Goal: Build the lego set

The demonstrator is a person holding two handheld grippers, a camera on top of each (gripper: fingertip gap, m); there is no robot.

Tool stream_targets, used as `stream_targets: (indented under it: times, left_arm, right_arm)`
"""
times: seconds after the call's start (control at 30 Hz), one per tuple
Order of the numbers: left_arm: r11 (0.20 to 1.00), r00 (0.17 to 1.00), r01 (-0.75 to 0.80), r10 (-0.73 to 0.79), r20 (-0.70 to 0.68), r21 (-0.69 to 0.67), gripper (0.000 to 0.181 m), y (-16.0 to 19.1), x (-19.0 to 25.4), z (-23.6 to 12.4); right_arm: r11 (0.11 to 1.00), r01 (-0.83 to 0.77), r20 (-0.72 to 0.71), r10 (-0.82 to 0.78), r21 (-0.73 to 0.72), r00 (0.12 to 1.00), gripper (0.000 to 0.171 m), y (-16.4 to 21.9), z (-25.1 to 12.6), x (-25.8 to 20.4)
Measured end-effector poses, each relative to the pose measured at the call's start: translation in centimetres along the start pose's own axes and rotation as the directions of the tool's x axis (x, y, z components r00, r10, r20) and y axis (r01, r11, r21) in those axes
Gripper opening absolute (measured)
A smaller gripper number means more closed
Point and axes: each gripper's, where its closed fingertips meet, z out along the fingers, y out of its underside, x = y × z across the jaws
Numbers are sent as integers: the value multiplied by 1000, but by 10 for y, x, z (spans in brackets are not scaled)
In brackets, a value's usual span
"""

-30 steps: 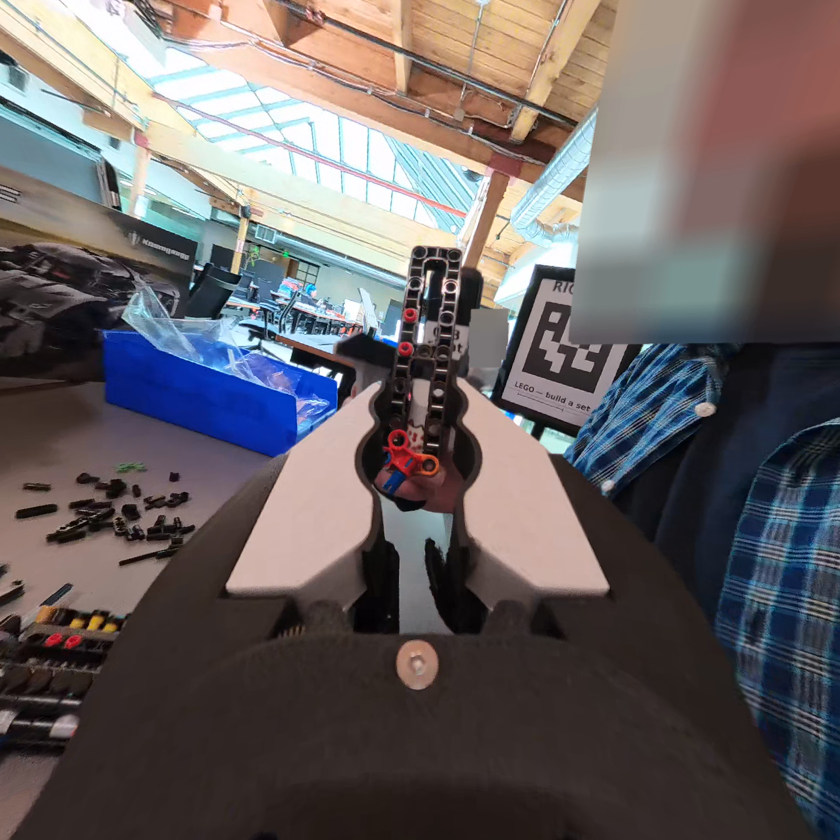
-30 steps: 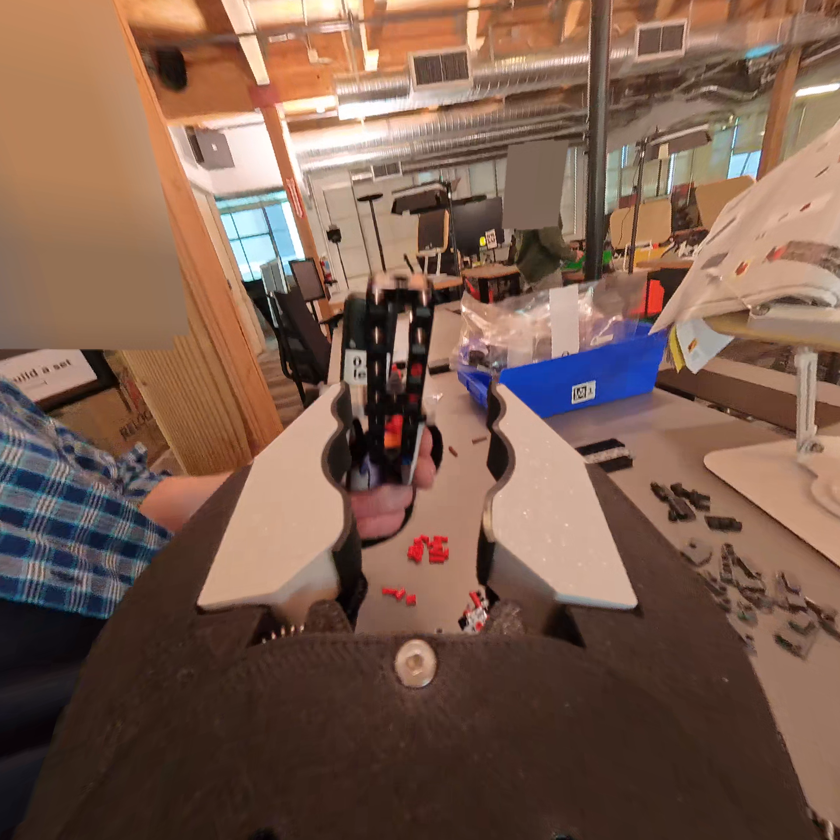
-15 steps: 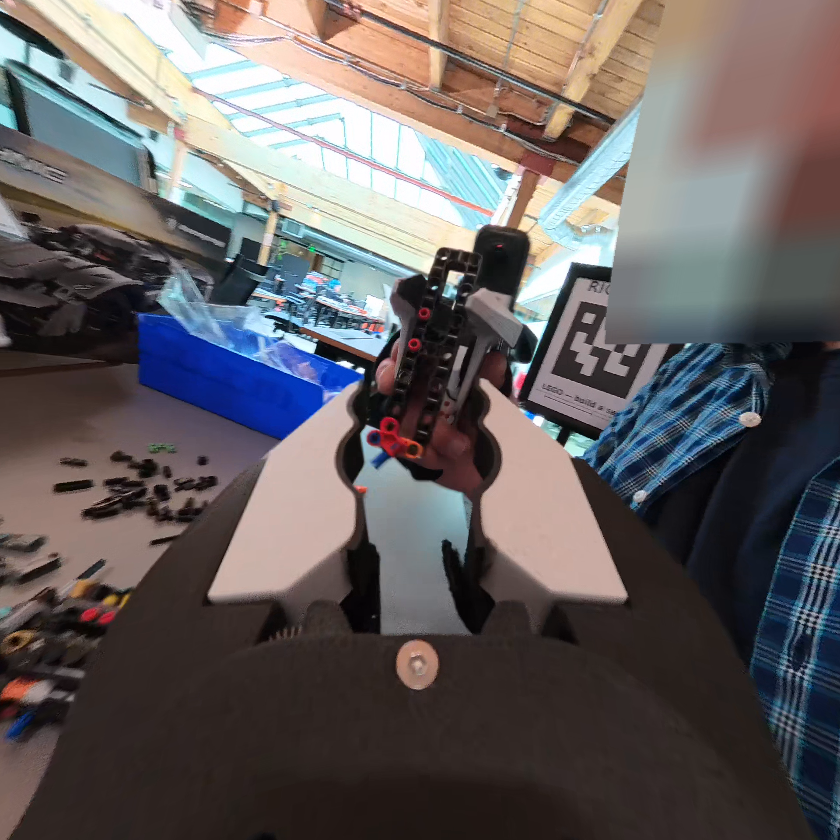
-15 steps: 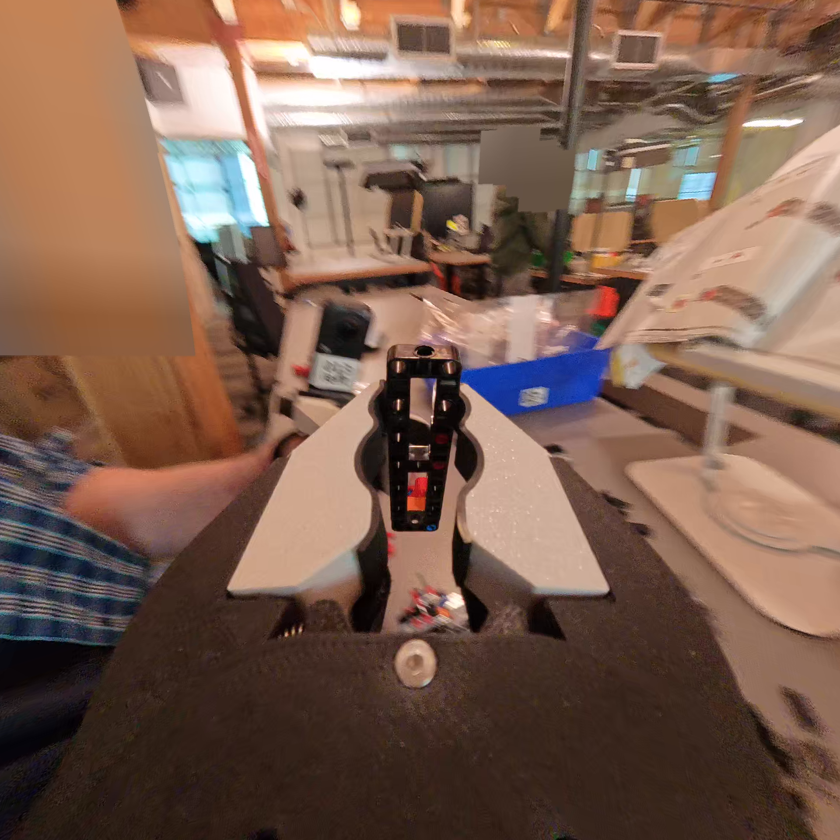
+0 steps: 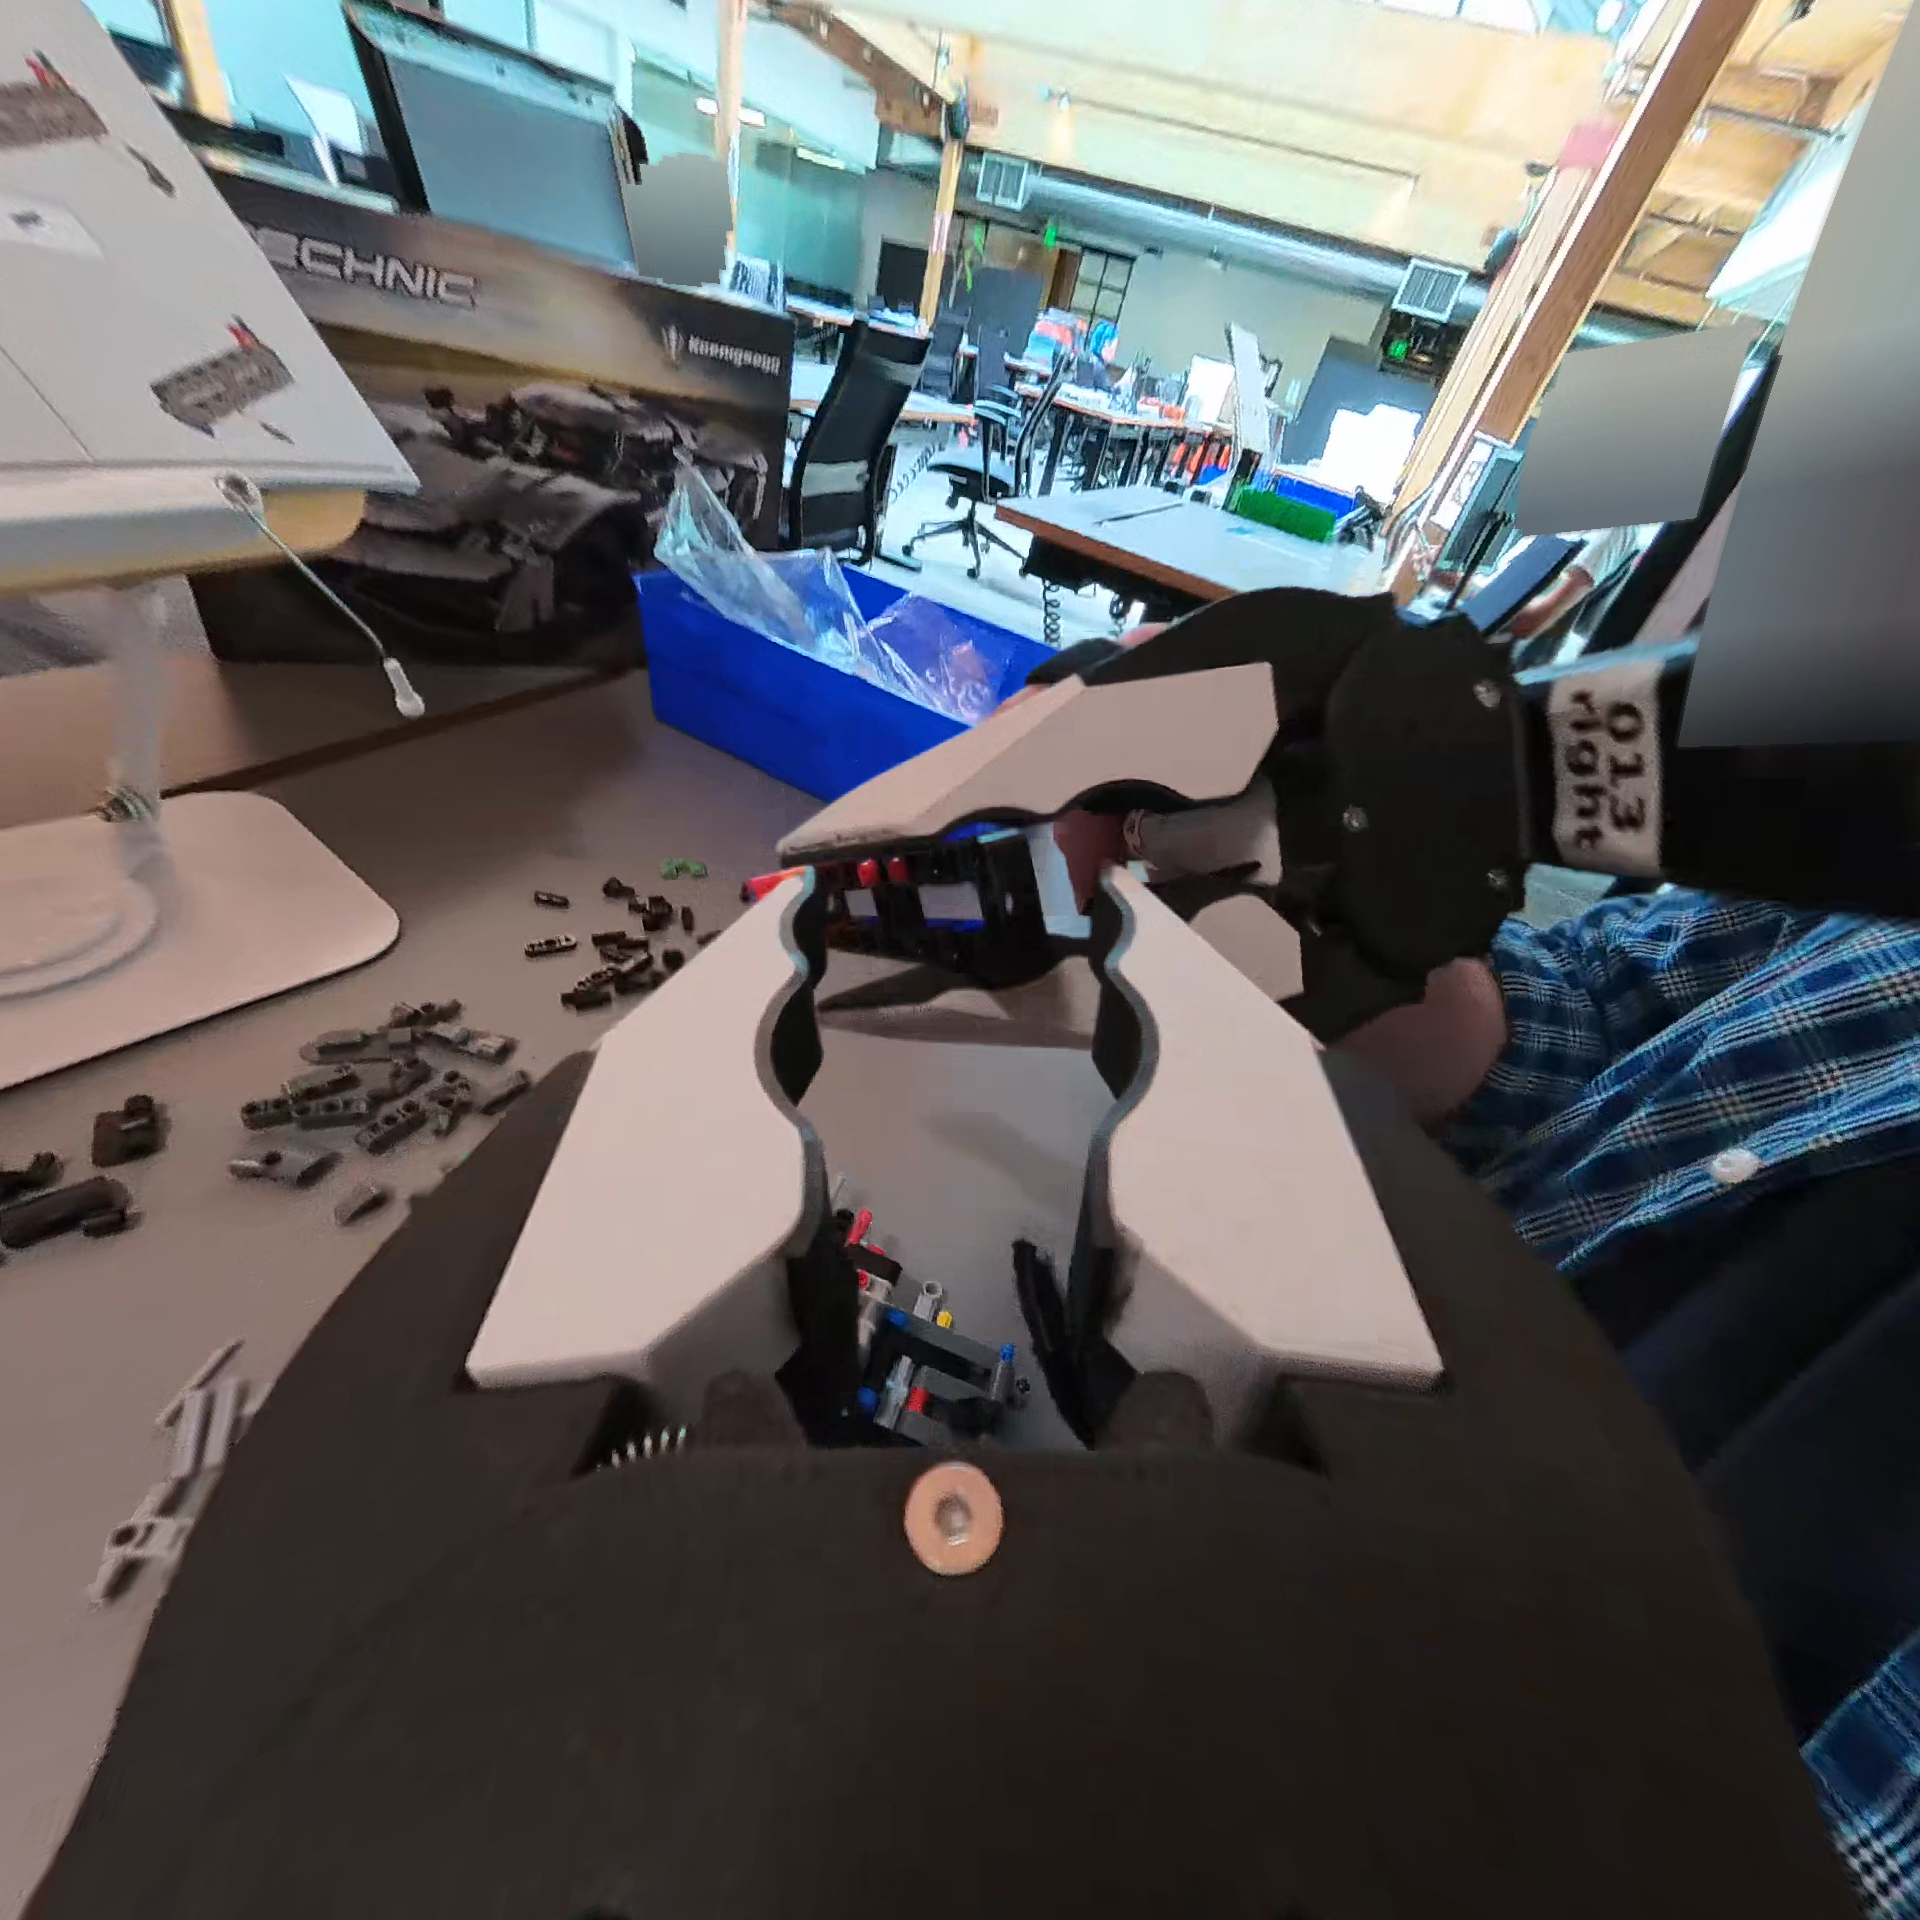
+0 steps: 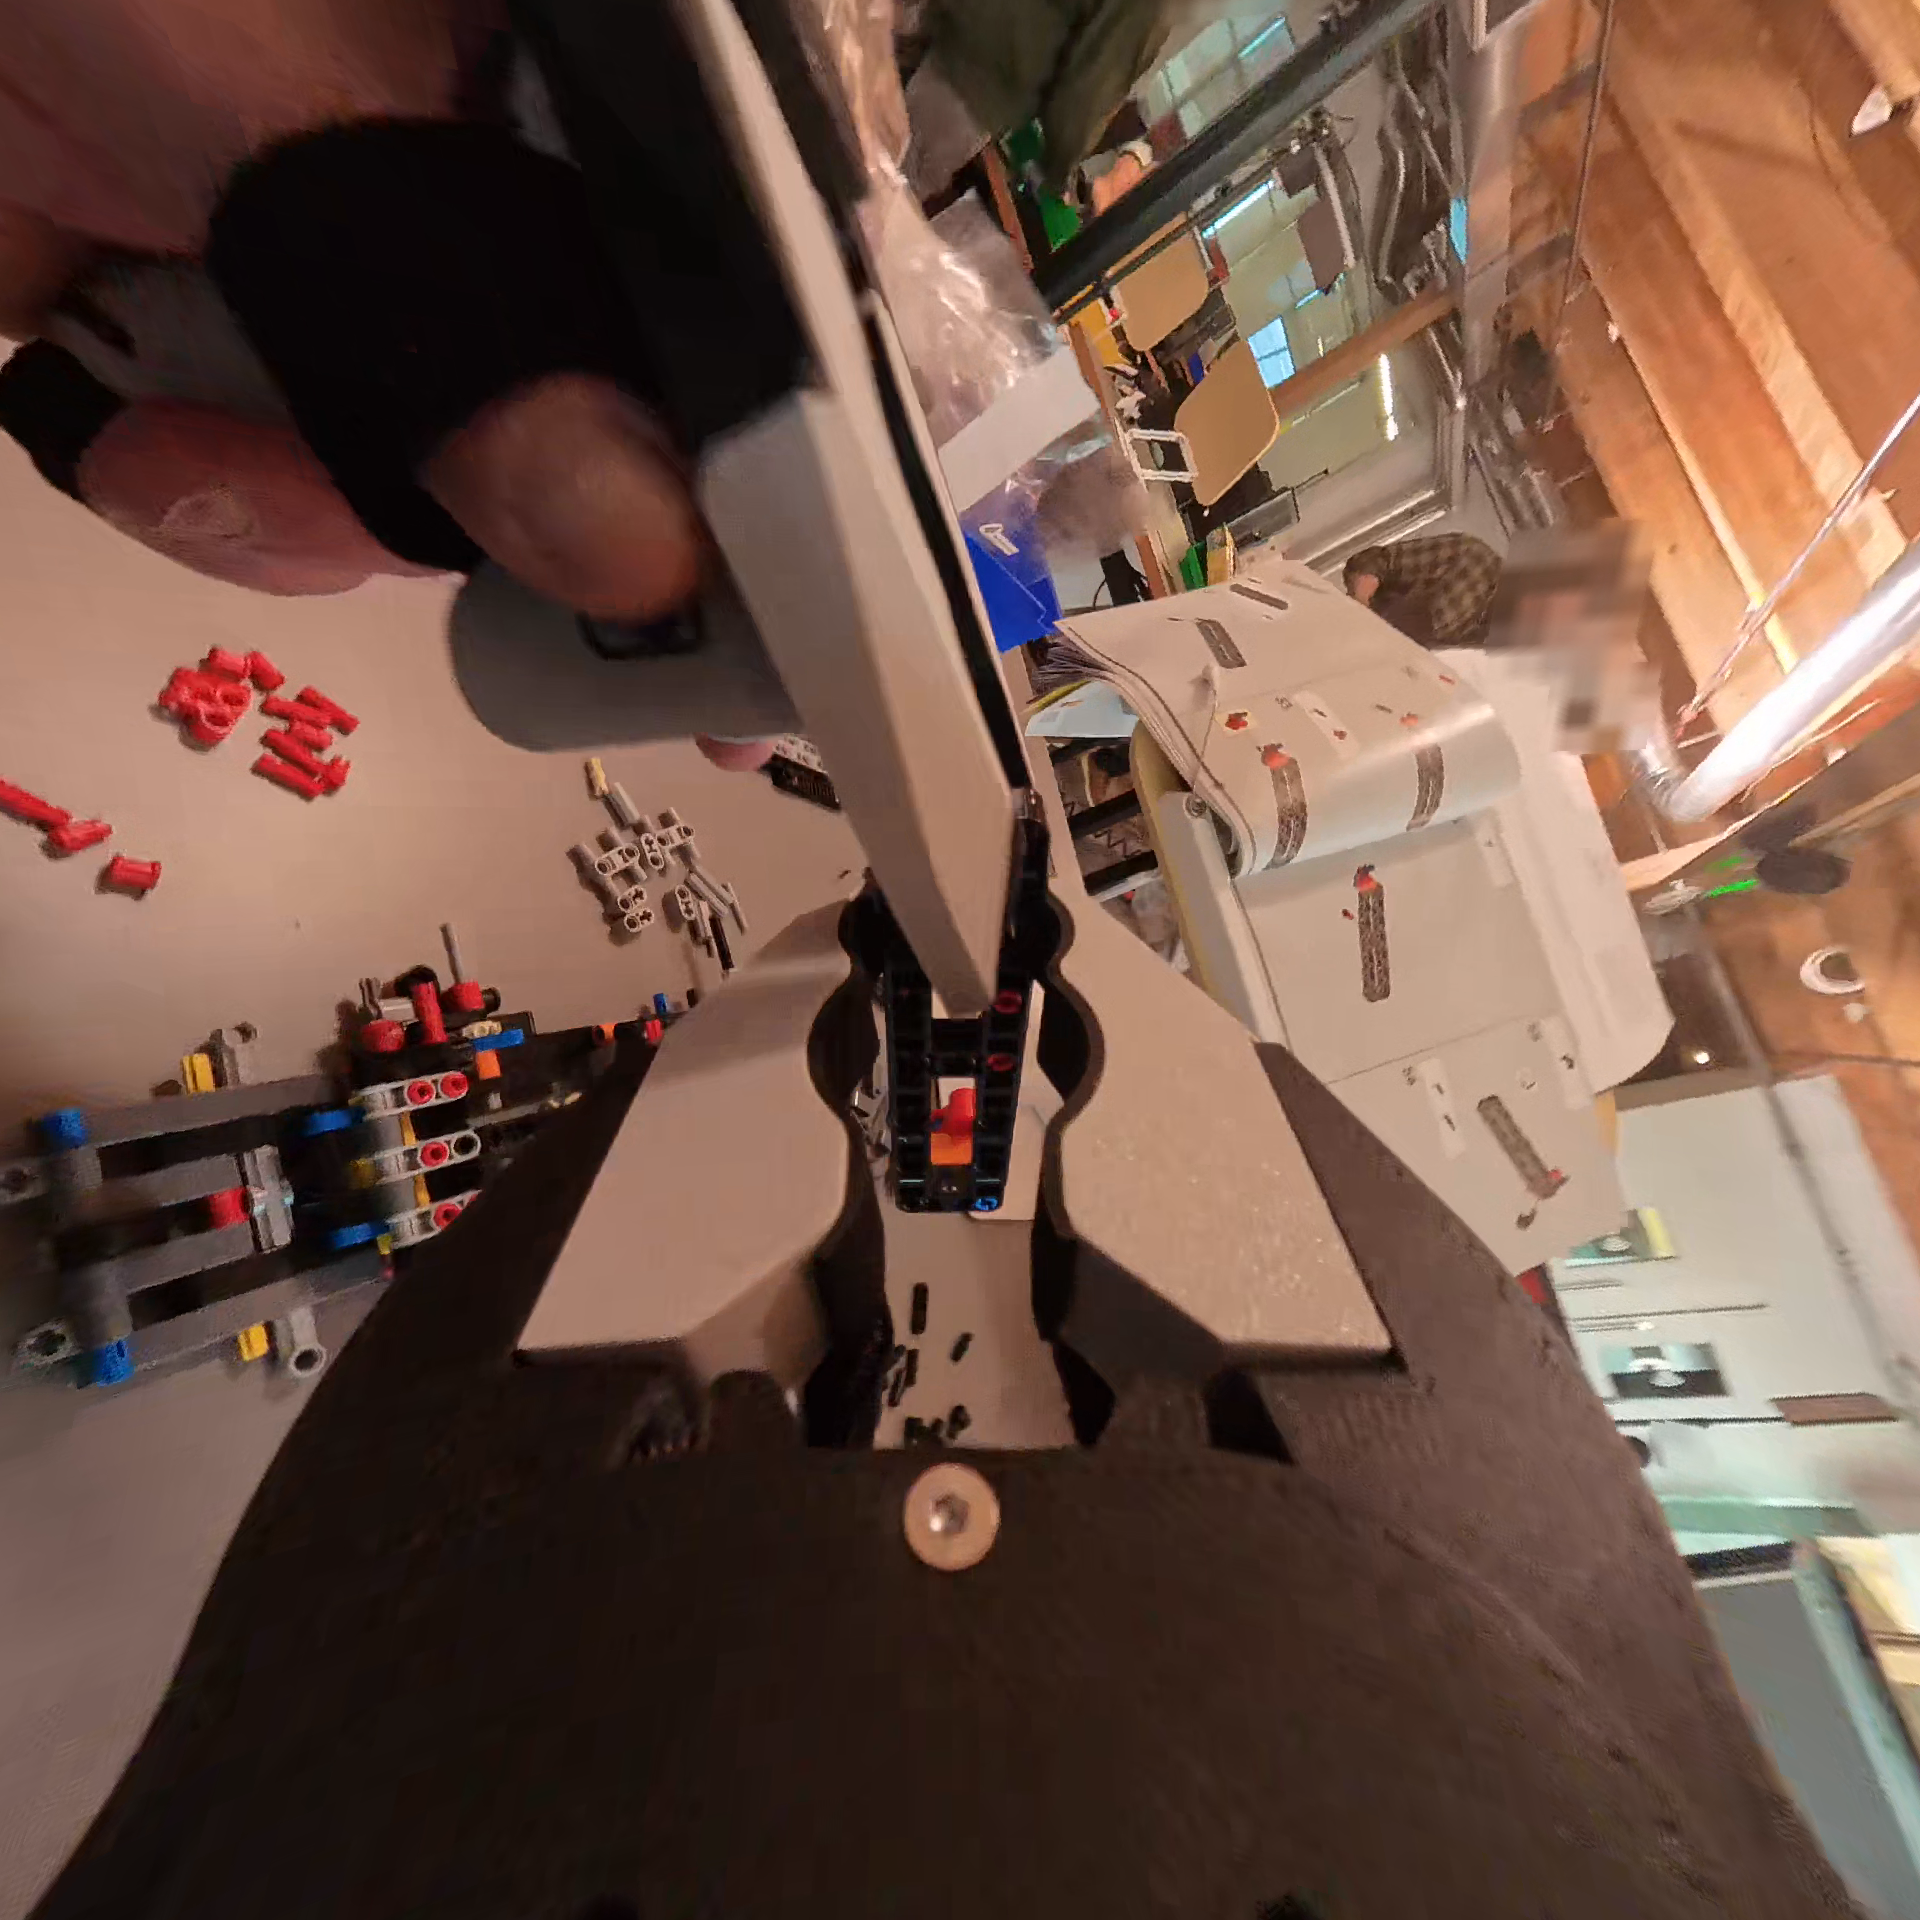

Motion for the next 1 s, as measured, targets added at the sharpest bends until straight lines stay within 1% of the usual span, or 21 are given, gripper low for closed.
stream_targets:
  times: [0.1, 0.17, 0.23, 0.37, 0.43, 0.47, 0.5, 0.57, 0.67, 0.77, 0.83, 0.9, 1.0]
  left_arm:
    - [999, 999, 38, -37, 29, -31, 31, 12, -5, 5]
    - [997, 997, 68, -68, 25, -28, 17, 16, -6, 5]
    - [997, 996, 73, -72, 47, -17, 7, 19, -10, 4]
    - [993, 992, 119, -119, 44, 5, 7, 21, -15, 4]
    - [988, 988, 154, -155, 28, 30, 7, 19, -16, 4]
    - [986, 986, 162, -163, 31, 34, 7, 20, -18, 4]
    - [986, 985, 164, -165, 42, 42, 7, 20, -21, 4]
    - [977, 979, 198, -201, 34, 75, 7, 17, -25, 1]
    - [964, 970, 240, -244, 20, 118, 7, 13, -32, -5]
    - [941, 954, 298, -299, -14, 161, 7, 7, -36, -13]
    - [929, 946, 325, -322, -43, 179, 7, 4, -37, -17]
    - [923, 940, 341, -333, -71, 180, 7, 3, -35, -18]
    - [916, 932, 360, -348, -99, 175, 7, 5, -34, -17]
  right_arm:
    - [997, 68, 0, -68, -35, 998, 24, 1, 4, -8]
    - [995, 90, 9, -90, -43, 996, 24, 3, 6, -11]
    - [993, 111, 9, -110, -45, 994, 24, 2, 8, -14]
    - [992, 115, 8, -115, -47, 993, 24, 4, 12, -15]
    - [995, 90, 9, -90, -34, 996, 24, 4, 14, -14]
    - [996, 74, 17, -73, -42, 997, 27, 6, 15, -14]
    - [997, 57, 12, -56, -46, 998, 37, 7, 16, -12]
    - [1000, 16, 25, -16, -22, 1000, 45, 6, 13, -11]
    - [991, -133, 59, 132, 25, 990, 53, 10, 5, -2]
    - [970, -238, 52, 236, 44, 970, 52, 30, -4, 16]
    - [949, -305, 85, 299, 74, 950, 50, 37, -10, 21]
    - [937, -333, 107, 323, 102, 940, 49, 39, -15, 23]
    - [931, -342, 167, 321, 124, 932, 41, 37, -16, 16]
